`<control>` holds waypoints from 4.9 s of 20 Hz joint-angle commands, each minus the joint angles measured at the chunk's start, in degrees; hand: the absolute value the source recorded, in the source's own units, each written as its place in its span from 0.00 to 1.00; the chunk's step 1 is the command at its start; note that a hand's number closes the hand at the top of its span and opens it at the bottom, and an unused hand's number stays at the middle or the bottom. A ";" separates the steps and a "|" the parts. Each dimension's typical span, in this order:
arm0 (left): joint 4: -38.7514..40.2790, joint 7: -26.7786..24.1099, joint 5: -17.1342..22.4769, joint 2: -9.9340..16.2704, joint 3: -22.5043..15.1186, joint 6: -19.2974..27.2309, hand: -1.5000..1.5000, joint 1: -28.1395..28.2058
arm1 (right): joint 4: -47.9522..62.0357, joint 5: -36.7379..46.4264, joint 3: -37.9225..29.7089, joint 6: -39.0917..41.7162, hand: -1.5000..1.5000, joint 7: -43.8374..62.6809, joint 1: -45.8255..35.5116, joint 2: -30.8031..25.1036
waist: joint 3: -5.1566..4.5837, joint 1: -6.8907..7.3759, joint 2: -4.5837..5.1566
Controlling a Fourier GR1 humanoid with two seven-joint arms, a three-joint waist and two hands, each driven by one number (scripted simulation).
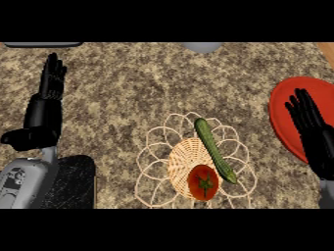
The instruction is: Pick the tomato from the placemat and place it in the bowl
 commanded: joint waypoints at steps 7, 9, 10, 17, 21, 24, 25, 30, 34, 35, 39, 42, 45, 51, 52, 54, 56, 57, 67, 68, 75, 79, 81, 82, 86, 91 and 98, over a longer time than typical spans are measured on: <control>2.28 7.07 2.46 -1.71 -9.37 -10.67 0.50 4.37 | -10.56 24.30 0.15 -12.63 1.00 -4.52 5.77 -10.09 | -1.22 -4.15 -0.58; 0.59 9.90 4.71 -2.70 -12.64 -15.24 0.50 5.15 | -15.45 24.31 10.47 -22.02 1.00 -3.25 10.65 6.70 | 0.39 0.18 -0.23; 0.18 9.49 5.87 -1.85 -11.86 -16.72 0.50 5.49 | -16.07 24.35 15.44 -21.46 0.00 -6.27 13.32 10.97 | 0.45 0.58 -0.19; -3.65 10.29 5.82 -0.04 -11.32 -18.58 0.50 8.07 | -16.02 44.59 20.48 -24.54 0.00 4.14 8.94 3.57 | 0.31 1.64 -0.21; -3.99 12.25 4.96 -1.86 -12.87 -17.71 0.50 6.62 | -19.74 53.26 21.00 -17.65 0.00 21.27 4.68 -2.50 | 0.13 1.48 -0.24; -4.80 11.66 5.12 -0.57 -12.11 -18.07 0.50 8.07 | -21.26 55.87 20.70 -8.14 0.00 29.18 4.41 -10.10 | -0.04 1.72 -0.36; -3.38 12.00 4.81 -1.01 -12.08 -17.76 0.50 6.92 | -21.09 56.17 23.34 -4.22 0.00 30.83 5.65 -11.81 | -0.12 1.22 -0.18; -2.95 11.54 5.30 -1.15 -12.05 -18.97 0.50 6.34 | -31.04 51.27 28.78 12.62 0.00 48.96 1.69 -12.68 | -0.08 1.90 -0.07; -3.62 13.11 6.10 -0.43 -10.86 -19.69 0.50 5.82 | -36.99 45.44 30.83 21.78 0.00 65.48 -3.00 -7.90 | 0.20 2.21 -0.02; -4.09 13.26 4.62 -2.56 -13.07 -18.04 0.50 6.62 | -39.46 44.00 31.00 24.22 0.00 70.36 -5.59 -6.56 | 0.17 2.40 -0.08; -2.68 10.76 3.67 -2.84 -12.89 -18.96 0.50 7.53 | -35.68 39.85 31.58 28.68 0.00 82.37 -14.07 1.77 | 0.32 2.29 0.07; -5.96 13.15 5.59 -1.19 -10.44 -20.10 0.50 7.64 | -34.76 40.85 33.56 27.97 0.00 84.79 -14.28 3.63 | 0.38 2.01 -0.09; -6.05 14.51 6.24 -0.99 -9.09 -20.67 0.50 6.82 | -33.09 40.98 33.03 28.25 0.00 86.04 -17.23 5.65 | 0.40 1.84 -0.04; -5.88 13.55 4.12 -2.10 -9.82 -20.90 0.50 7.98 | -32.33 49.07 36.84 26.21 0.00 83.01 -15.10 7.30 | 0.45 1.39 -0.09; -5.75 13.11 3.69 -2.43 -9.72 -20.70 0.50 8.24 | -32.23 50.56 36.35 25.48 0.00 79.67 -12.89 5.48 | 0.47 1.29 -0.07; -4.75 13.18 3.14 -3.50 -9.77 -20.15 0.50 7.36 | -31.06 53.57 37.13 25.61 0.00 81.56 -14.58 8.15 | 0.45 1.31 -0.08; -4.52 11.42 4.21 -2.26 -9.06 -22.65 0.50 9.58 | -31.04 57.18 38.30 25.14 0.00 79.67 -13.27 8.01 | 0.45 1.36 -0.08; -6.64 14.29 2.18 -4.02 -9.62 -19.29 0.50 8.18 | -31.30 59.06 38.48 23.66 0.00 77.47 -10.67 7.19 | 0.49 1.26 -0.11; -5.32 15.16 3.39 -3.91 -7.11 -23.39 0.50 7.00 | -23.85 68.38 34.32 23.29 0.00 70.69 -7.84 9.09 | 0.50 1.38 0.02; -5.37 11.40 0.83 -4.28 -8.32 -22.63 0.50 10.22 | -22.32 70.07 35.74 21.60 0.00 69.21 -5.69 9.73 | 0.50 1.45 0.00; -9.84 17.99 1.71 -4.37 -5.66 -23.76 0.50 8.70 | -21.26 69.15 31.35 27.62 0.00 67.72 -5.27 12.90 | 0.50 1.48 0.00; -5.63 12.21 -0.60 -6.18 -5.94 -24.83 0.50 10.49 | -13.13 74.62 32.63 21.14 0.00 62.11 -3.22 16.63 | 0.50 1.48 0.04; -10.43 14.06 -1.58 -6.92 -7.03 -24.97 0.50 13.60 | -16.61 74.31 30.07 24.51 0.00 60.58 -2.60 15.74 | 0.50 1.51 0.00; -5.56 15.39 -1.86 -8.82 -6.27 -23.78 0.50 8.35 | -12.12 75.44 30.26 20.86 0.00 57.88 -2.50 16.28 | 0.50 1.39 0.05; -7.29 13.29 -1.27 -6.91 -4.68 -26.29 0.50 10.94 | -14.85 72.65 26.33 22.97 1.00 50.89 -3.43 13.14 | 0.50 1.50 0.03; -8.02 13.68 -0.79 -6.87 -3.28 -28.18 0.50 11.54 | -4.86 81.02 28.06 15.86 1.00 48.35 -6.25 19.64 | 0.50 1.63 0.04; -9.30 14.51 -4.95 -10.88 -5.32 -25.96 0.50 12.64 | -11.81 84.01 26.99 18.84 1.00 47.11 -0.54 18.20 | 0.50 1.40 -0.01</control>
